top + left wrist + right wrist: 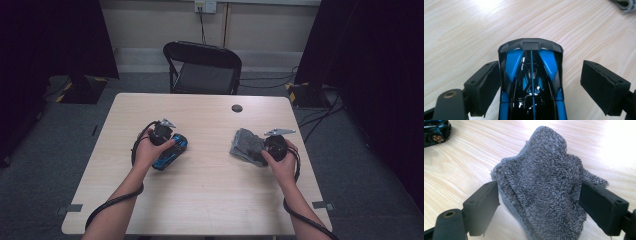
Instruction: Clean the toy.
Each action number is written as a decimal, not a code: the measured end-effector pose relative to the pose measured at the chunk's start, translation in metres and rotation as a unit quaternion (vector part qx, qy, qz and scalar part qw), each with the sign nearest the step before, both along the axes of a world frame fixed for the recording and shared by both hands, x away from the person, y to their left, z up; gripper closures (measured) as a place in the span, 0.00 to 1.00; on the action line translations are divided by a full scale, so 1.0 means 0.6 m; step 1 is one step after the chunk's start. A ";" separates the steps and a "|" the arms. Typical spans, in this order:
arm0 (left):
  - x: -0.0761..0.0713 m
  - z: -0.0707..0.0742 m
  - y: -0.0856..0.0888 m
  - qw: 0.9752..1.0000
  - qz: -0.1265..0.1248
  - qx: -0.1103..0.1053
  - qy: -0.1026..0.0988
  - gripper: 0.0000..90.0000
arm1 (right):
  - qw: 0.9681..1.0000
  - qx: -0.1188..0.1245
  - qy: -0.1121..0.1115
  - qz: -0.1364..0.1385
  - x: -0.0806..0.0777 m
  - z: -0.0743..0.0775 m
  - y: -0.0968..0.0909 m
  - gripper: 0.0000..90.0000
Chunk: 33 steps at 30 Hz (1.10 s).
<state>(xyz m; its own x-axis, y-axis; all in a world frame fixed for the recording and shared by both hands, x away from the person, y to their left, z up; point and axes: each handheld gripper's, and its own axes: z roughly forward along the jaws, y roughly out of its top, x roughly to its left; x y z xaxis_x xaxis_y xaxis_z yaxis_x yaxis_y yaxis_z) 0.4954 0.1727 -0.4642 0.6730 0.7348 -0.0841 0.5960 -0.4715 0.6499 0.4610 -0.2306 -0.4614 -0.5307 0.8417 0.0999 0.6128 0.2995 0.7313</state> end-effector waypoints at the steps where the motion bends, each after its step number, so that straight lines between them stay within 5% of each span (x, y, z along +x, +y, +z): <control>1: -0.001 0.003 0.001 1.000 -0.003 0.002 0.002 0.18 | 1.000 0.001 0.001 0.000 -0.001 0.002 0.000 0.17; 6: -0.006 0.011 0.004 1.000 0.015 -0.002 0.004 0.18 | 1.000 0.007 0.002 0.001 -0.004 0.008 0.001 0.17; 33: -0.056 0.017 0.001 0.999 -0.025 -0.039 0.013 0.18 | 0.999 0.009 -0.007 0.052 -0.037 0.024 0.029 0.17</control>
<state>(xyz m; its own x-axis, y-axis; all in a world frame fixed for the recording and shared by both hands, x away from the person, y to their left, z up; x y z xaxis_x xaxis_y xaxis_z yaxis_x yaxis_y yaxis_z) 0.4619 0.1732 -0.4538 0.7054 0.6912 -0.1571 0.5903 -0.4502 0.6700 0.4387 -0.2132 -0.4471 -0.6167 0.7799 0.1070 0.5691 0.3477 0.7452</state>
